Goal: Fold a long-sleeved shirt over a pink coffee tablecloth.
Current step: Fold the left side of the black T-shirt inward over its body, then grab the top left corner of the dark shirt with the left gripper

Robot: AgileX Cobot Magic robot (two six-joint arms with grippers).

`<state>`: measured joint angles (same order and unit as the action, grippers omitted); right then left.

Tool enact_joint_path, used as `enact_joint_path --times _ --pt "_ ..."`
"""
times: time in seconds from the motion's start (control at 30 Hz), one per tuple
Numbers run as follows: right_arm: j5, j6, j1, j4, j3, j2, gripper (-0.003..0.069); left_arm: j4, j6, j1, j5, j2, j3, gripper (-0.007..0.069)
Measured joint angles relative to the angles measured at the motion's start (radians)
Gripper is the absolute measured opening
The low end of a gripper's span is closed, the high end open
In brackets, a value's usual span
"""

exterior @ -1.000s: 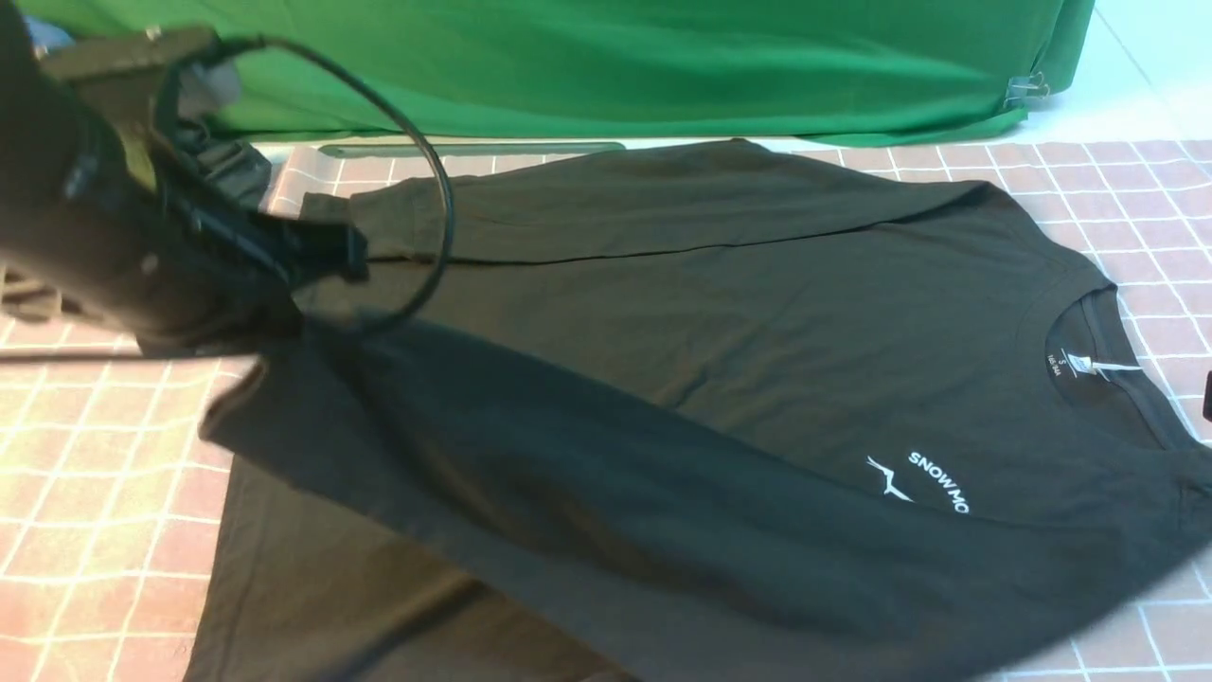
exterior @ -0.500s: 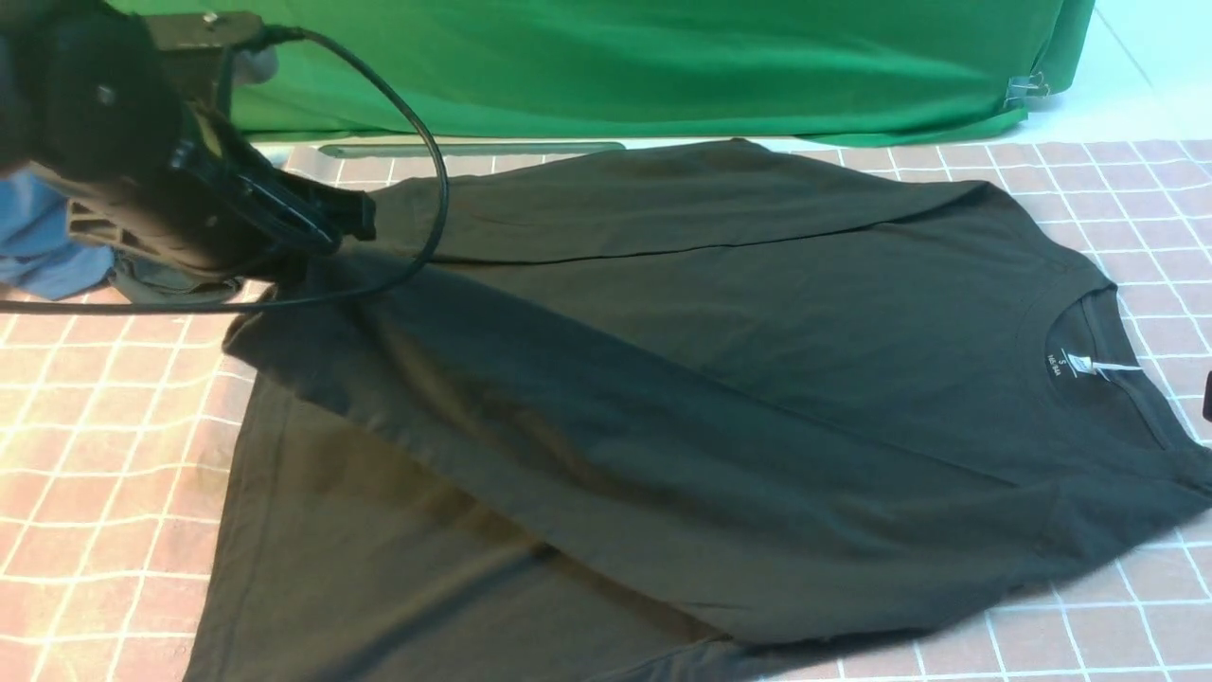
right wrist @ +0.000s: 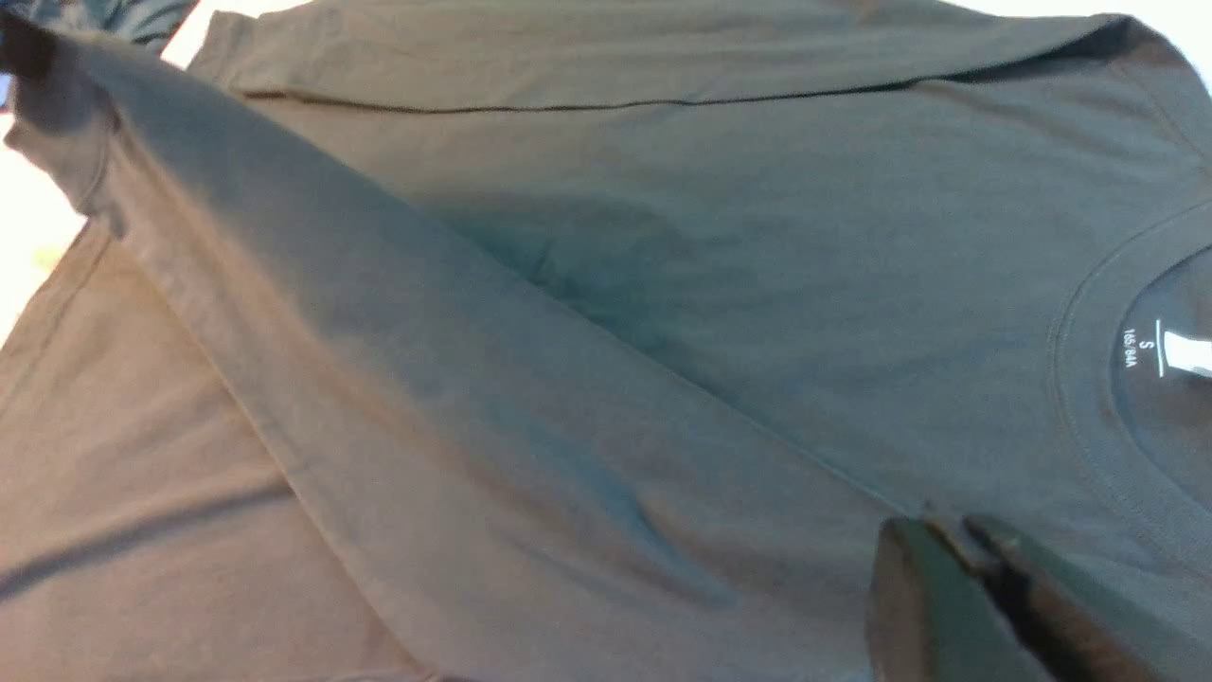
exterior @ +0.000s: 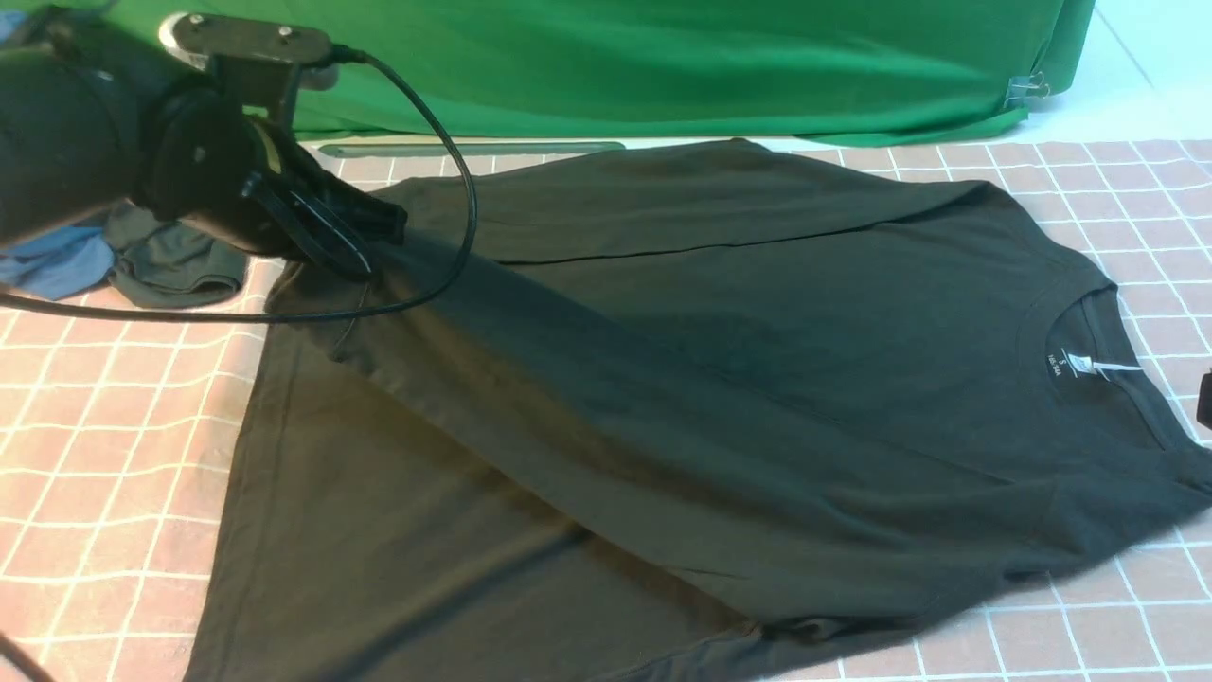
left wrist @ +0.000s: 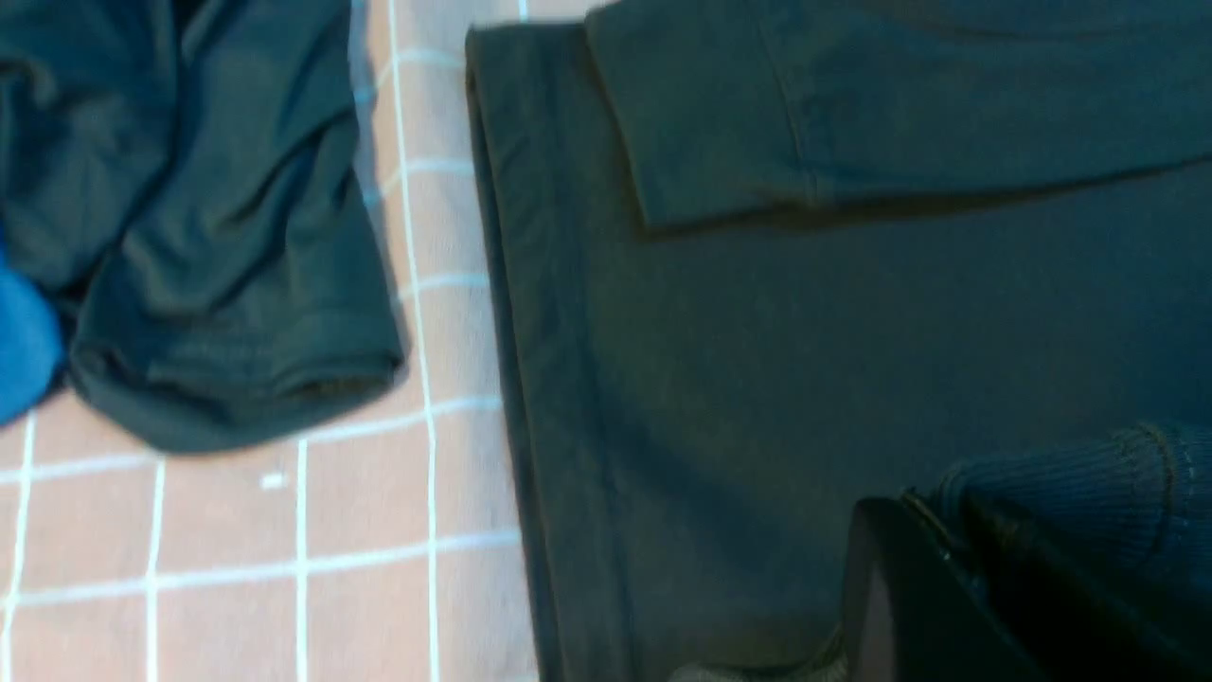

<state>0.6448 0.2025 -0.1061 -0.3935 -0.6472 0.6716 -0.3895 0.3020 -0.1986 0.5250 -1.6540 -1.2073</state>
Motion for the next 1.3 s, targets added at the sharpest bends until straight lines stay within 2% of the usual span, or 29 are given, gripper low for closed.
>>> enact_joint_path --times 0.23,0.33,0.4,0.47,0.53,0.57,0.6,0.63,0.67,0.7,0.77,0.8,0.83,0.9,1.0,1.03,1.2,1.3 --pt "0.025 0.000 0.000 0.000 0.000 0.000 0.0081 -0.021 0.004 0.000 -0.030 -0.041 0.000 0.0075" --pt "0.045 0.000 0.000 0.000 0.000 0.000 0.0084 -0.057 0.029 0.000 -0.038 -0.043 0.000 0.0140" --pt "0.062 0.000 0.000 0.000 0.000 0.000 0.0086 -0.116 0.071 0.000 -0.042 -0.037 0.000 0.0228" --pt "0.076 0.000 0.000 0.000 0.000 0.000 0.0088 -0.123 0.086 0.000 -0.039 -0.028 0.000 0.0277" --pt "0.098 0.000 0.000 0.000 0.000 0.000 0.0089 -0.078 0.105 0.000 -0.020 0.000 0.000 0.0335" --pt "0.106 0.000 0.000 0.000 0.000 0.000 0.0089 0.012 0.119 0.000 0.002 0.024 -0.001 0.0344" --pt "0.106 0.000 0.000 0.000 0.000 0.000 0.0089 0.047 0.119 0.000 0.012 0.032 -0.002 0.0344" --pt "0.108 0.000 0.000 0.000 0.000 0.000 0.0090 0.206 0.100 -0.003 0.056 0.062 -0.002 0.0334" --pt "0.108 0.000 0.000 0.000 0.000 0.000 0.0090 0.206 0.092 -0.004 0.064 0.062 -0.002 0.0332" --pt "0.106 0.000 0.000 0.000 0.000 0.000 0.0090 0.362 0.023 -0.018 0.129 0.089 -0.002 0.0304" --pt "0.105 0.000 0.000 0.000 0.000 0.000 0.0090 0.526 -0.055 -0.062 0.229 0.108 -0.002 0.0233" --pt "0.105 0.000 0.000 0.000 0.000 0.000 0.0090 0.566 -0.072 -0.081 0.263 0.110 -0.002 0.0206" --pt "0.104 0.000 0.000 0.000 0.000 0.000 0.0090 0.633 -0.091 -0.137 0.296 0.111 -0.001 0.0142" --pt "0.102 -0.005 0.000 0.000 0.000 0.001 0.0090 0.667 -0.108 -0.218 0.305 0.111 0.011 0.0071" --pt "0.101 -0.020 0.000 0.016 0.000 0.032 0.0090 0.687 -0.103 -0.419 0.274 0.104 0.051 0.0013" --pt "0.102 -0.022 0.000 0.019 0.000 0.035 0.0090 0.687 -0.099 -0.430 0.274 0.103 0.052 0.0013" --pt "0.109 -0.082 0.000 0.121 0.000 0.116 0.0090 0.682 -0.042 -0.638 0.162 0.053 0.060 0.0019" --pt "0.108 -0.104 0.000 0.146 0.000 0.149 0.0090 0.681 -0.036 -0.704 0.092 0.018 0.060 0.0074"
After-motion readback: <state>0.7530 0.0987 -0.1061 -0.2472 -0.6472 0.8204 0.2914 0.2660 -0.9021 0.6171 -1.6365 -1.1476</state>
